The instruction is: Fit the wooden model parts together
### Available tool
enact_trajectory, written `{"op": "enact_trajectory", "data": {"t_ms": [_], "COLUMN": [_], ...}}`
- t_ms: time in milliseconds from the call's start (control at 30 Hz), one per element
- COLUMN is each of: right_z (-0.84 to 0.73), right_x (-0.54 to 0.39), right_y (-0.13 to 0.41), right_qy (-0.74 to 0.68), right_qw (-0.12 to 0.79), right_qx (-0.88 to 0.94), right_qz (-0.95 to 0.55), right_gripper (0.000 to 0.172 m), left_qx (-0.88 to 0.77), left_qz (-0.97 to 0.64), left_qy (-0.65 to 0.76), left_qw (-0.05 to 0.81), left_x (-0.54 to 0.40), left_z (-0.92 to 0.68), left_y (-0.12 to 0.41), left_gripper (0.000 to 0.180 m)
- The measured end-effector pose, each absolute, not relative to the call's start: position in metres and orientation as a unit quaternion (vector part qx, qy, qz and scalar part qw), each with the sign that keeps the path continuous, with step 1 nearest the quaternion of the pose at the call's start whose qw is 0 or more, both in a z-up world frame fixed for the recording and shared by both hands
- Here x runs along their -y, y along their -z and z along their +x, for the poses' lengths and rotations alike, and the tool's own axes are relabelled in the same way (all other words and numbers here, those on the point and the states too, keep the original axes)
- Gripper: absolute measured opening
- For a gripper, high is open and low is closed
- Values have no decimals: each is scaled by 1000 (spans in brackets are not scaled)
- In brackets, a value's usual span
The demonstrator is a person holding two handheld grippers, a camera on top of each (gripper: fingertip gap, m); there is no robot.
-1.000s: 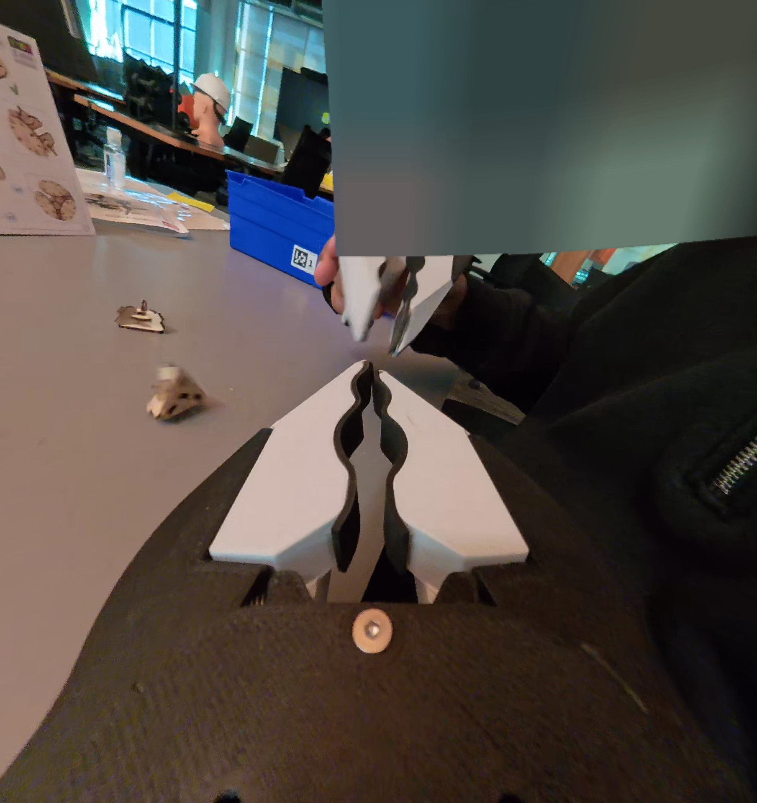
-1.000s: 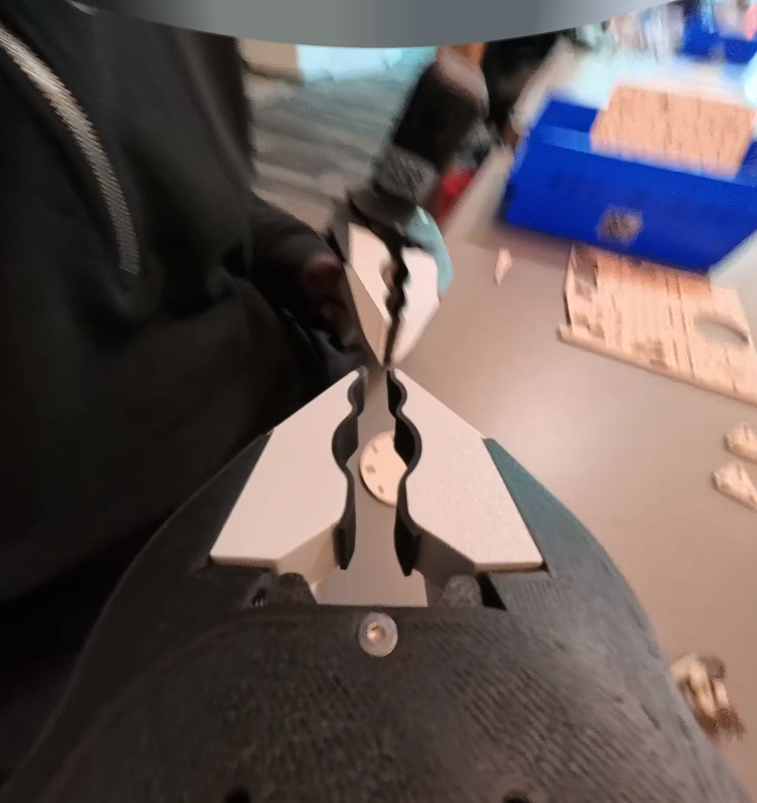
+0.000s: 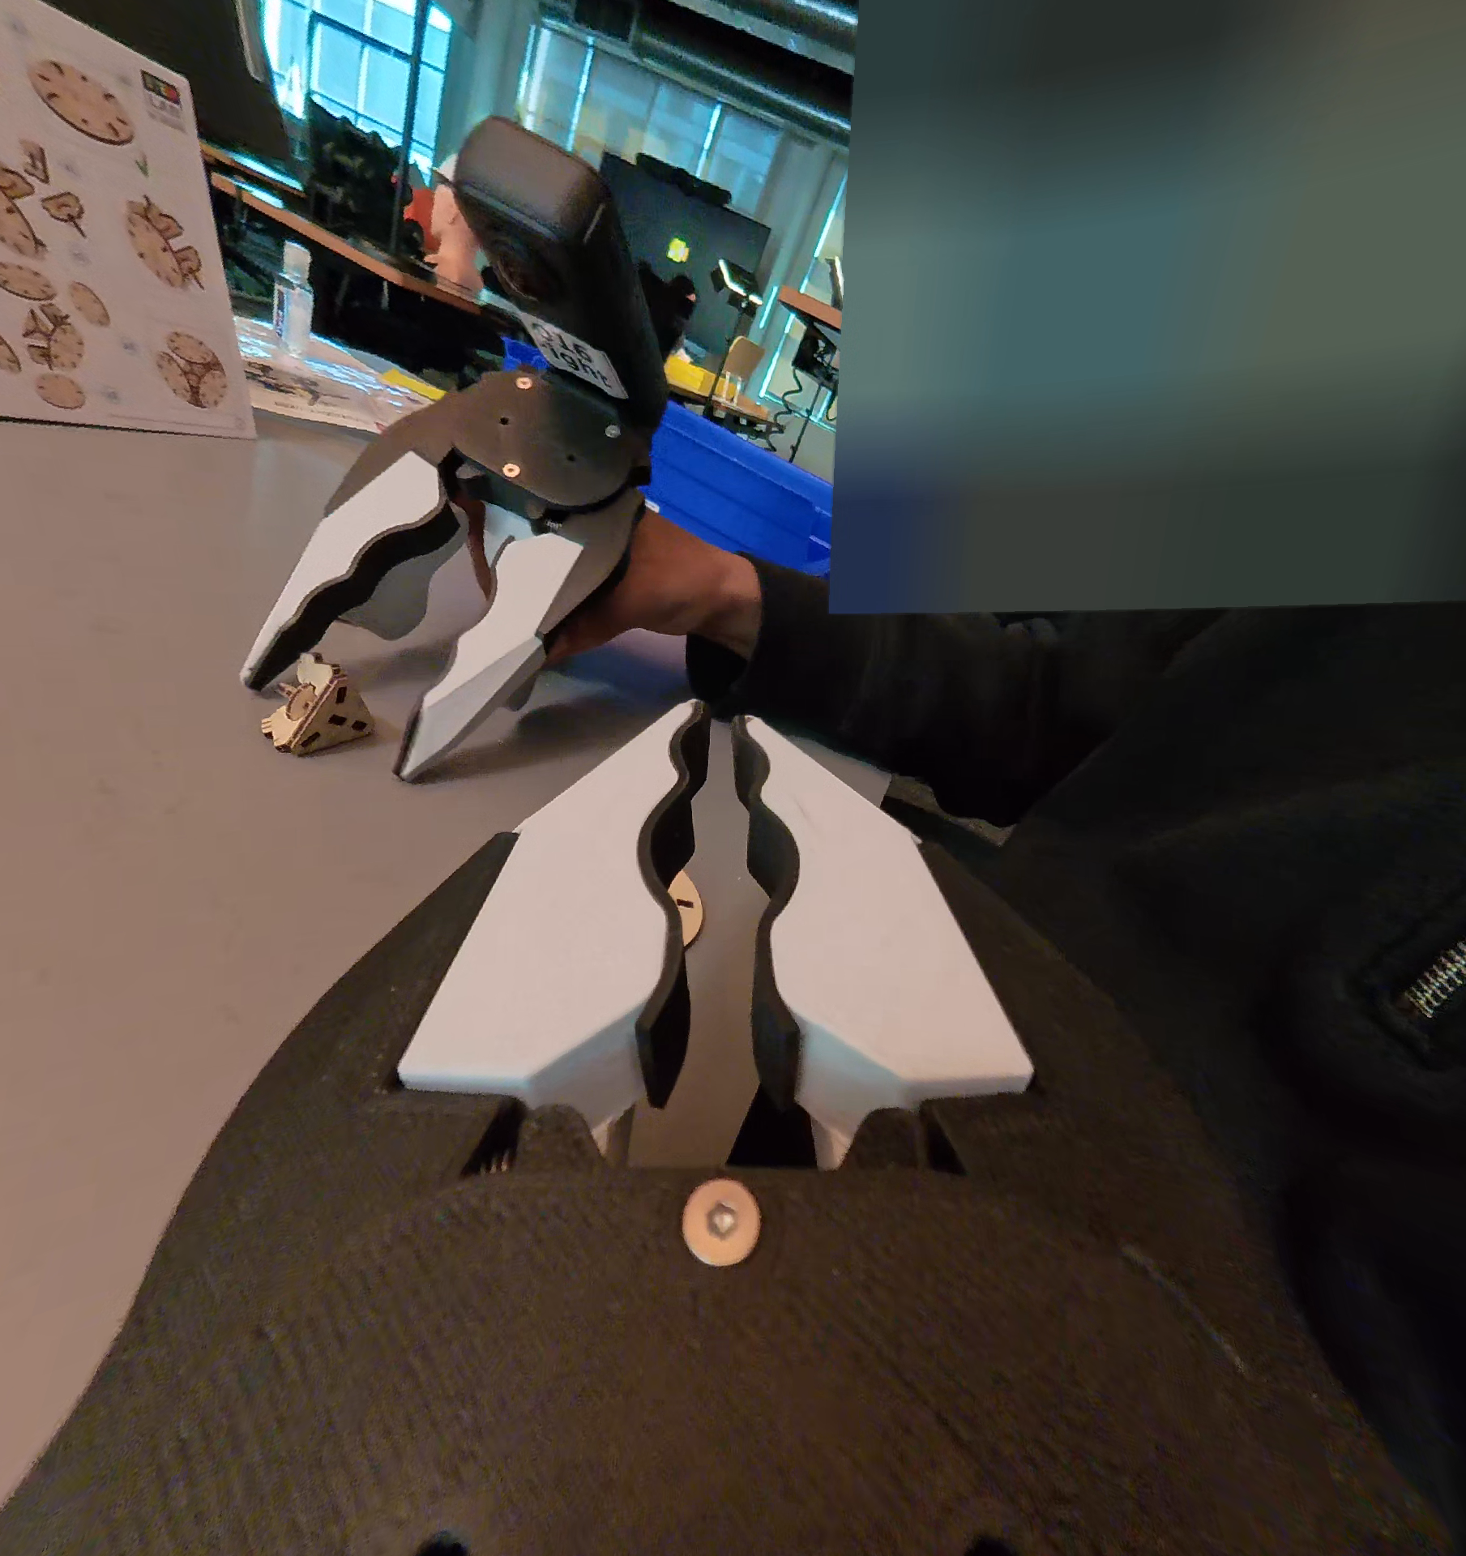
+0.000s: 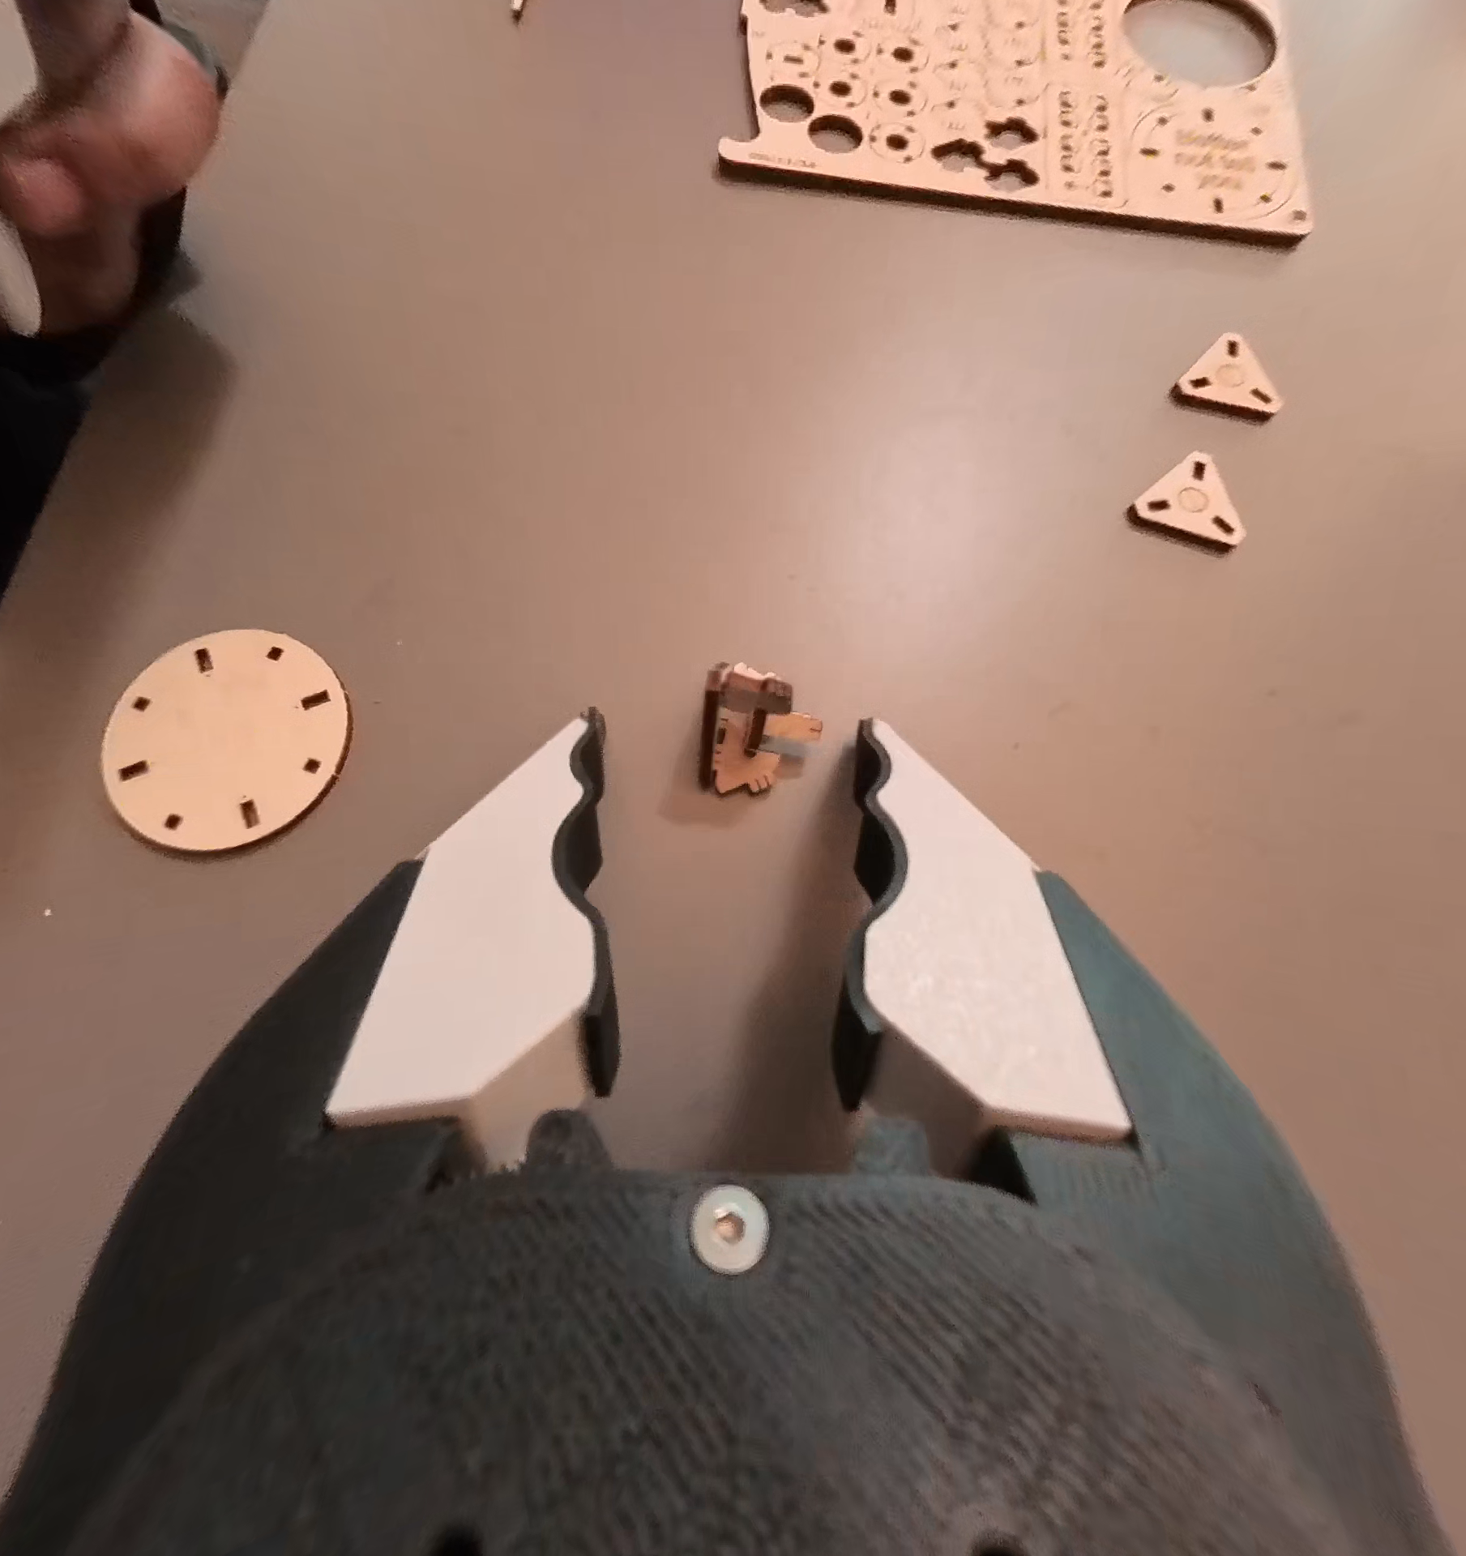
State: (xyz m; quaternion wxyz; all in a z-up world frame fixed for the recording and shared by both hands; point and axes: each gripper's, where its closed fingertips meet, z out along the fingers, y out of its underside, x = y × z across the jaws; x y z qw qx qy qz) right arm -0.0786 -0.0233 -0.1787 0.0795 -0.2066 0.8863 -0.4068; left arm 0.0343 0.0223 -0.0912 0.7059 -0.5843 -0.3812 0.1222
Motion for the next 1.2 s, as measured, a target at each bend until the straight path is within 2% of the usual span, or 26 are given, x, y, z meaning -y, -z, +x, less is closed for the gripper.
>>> {"op": "enact_trajectory", "data": {"t_ms": [167,433,633,800,1200], "right_z": [-77,-44,-17,0,11], "right_x": [26,14,-24,-35,-27], "right_y": [175,155,141,151,167], "right_qy": [413,428,305,175,-77], "right_qw": [95,79,96,138,161], "right_qx": [-878,-865,-909,-928,-915], "right_qz": [-222,-250,-267,-300,-361], "right_gripper": [28,27,27,27,27], "left_qx": [382,416,481,512,507], "left_qz": [-573,-553,-590,-608,-570], "left_qy": [-114,-126,-77,-56,19], "left_qw": [716,711,644,604,647], "left_x": [-20,-5,-3,-5,10], "left_z": [35,28,23,26,48], "left_y": [89,90,119,140,139], "left_gripper": [6,14,21,29,26]}}
